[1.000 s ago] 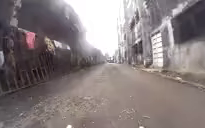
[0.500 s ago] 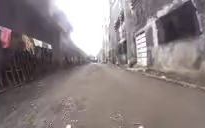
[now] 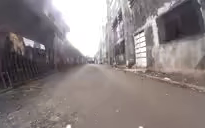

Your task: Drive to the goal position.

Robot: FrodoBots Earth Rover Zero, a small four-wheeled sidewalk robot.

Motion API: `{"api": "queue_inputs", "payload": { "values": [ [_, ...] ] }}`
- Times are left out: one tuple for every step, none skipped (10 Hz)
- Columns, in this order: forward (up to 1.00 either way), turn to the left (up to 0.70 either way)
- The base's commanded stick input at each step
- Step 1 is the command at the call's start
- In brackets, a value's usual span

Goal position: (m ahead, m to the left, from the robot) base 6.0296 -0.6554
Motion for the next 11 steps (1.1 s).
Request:
{"api": "queue_inputs", "payload": {
  "values": [
    [0.7, 0.0],
    [0.7, 0.0],
    [0.7, 0.0],
    [0.7, 0.0],
    [0.7, 0.0],
    [0.7, 0.0],
    [0.7, 0.0],
    [0.7, 0.0],
    [0.7, 0.0],
    [0.7, 0.0],
    [0.7, 0.0]
  ]
}}
